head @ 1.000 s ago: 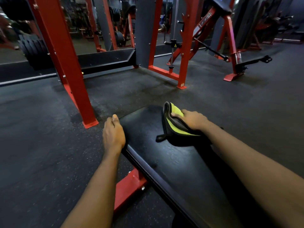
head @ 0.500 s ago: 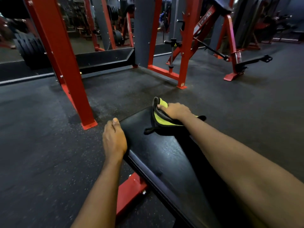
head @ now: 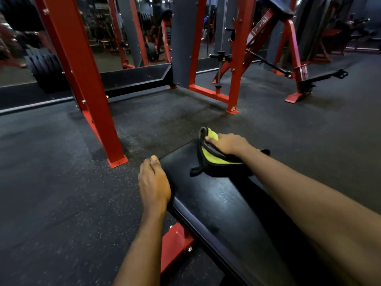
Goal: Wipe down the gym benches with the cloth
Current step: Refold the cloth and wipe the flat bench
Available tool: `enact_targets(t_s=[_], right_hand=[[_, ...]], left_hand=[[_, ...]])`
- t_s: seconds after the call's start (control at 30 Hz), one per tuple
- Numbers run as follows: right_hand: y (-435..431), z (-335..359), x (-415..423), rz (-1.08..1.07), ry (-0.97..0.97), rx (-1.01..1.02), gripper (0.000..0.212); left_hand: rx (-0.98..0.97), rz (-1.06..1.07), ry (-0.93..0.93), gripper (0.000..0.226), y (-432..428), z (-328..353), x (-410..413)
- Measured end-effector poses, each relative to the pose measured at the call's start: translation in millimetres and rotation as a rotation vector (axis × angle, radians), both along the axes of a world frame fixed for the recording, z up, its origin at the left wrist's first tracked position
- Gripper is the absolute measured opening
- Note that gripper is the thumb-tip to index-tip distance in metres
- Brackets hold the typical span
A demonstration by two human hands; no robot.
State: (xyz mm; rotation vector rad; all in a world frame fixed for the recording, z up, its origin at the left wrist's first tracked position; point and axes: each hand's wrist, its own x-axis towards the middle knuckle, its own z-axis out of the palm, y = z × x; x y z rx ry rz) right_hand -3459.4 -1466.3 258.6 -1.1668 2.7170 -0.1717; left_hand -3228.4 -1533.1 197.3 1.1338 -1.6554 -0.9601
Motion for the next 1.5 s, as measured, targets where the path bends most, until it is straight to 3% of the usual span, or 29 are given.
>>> enact_targets(t_s=[0.23, 0.37, 0.47, 0.53, 0.6, 0.7, 0.77, 0.87, 1.0, 1.13, 1.2, 1.3, 1.5], right_hand=[[-64, 3, 13, 0.21, 0.014, 0.024, 0.072], [-41, 2, 1, 0.384, -0.119, -0.06, 0.06], [-54, 5, -8, 0.322, -0.231, -0.017, 0.047], [-78, 7, -8, 0.263, -0.199, 0.087, 0.043], [-98, 4, 0, 0.21, -0.112, 0.136, 0.055], [-87, 3, 14, 0.333, -0.018, 0.074, 0.062], [-62, 5, 13, 0.427, -0.12, -0.031, 0.051], [-54, 9, 0, 0.385, -0.229, -0.031, 0.03], [-103, 2, -7, 0.314, -0.127, 0.166, 0.043], [-98, 5, 10, 0.331, -0.011, 0.125, 0.057], [-78, 5, 7, 0.363, -0.115, 0.023, 0.049], [-73, 10, 8, 0.331, -0.204, 0.026, 0.044], [-113, 13, 46, 0.259, 0.065, 0.225, 0.063]], left_hand=[[0.008, -0.004, 0.015, 0.043, 0, 1, 1], [0.024, -0.017, 0.021, 0.042, -1, -2, 2], [0.023, -0.018, 0.019, 0.042, -2, -4, 1], [0.011, -0.017, 0.022, 0.044, -2, -4, 1], [0.003, -0.011, 0.019, 0.044, -3, -4, 2], [0.016, -0.004, 0.023, 0.045, -3, -4, 3], [0.017, -0.014, 0.025, 0.044, -2, -3, 2], [0.006, -0.02, 0.029, 0.045, -2, -7, 2], [0.0, -0.007, 0.032, 0.05, -4, -8, 1], [0.026, -0.01, 0.043, 0.042, -1, -2, 2], [0.029, -0.016, 0.042, 0.041, 0, -2, 2], [0.009, -0.004, 0.031, 0.049, -3, -5, 3], [0.091, -0.106, -0.032, 0.056, -3, 5, 15]])
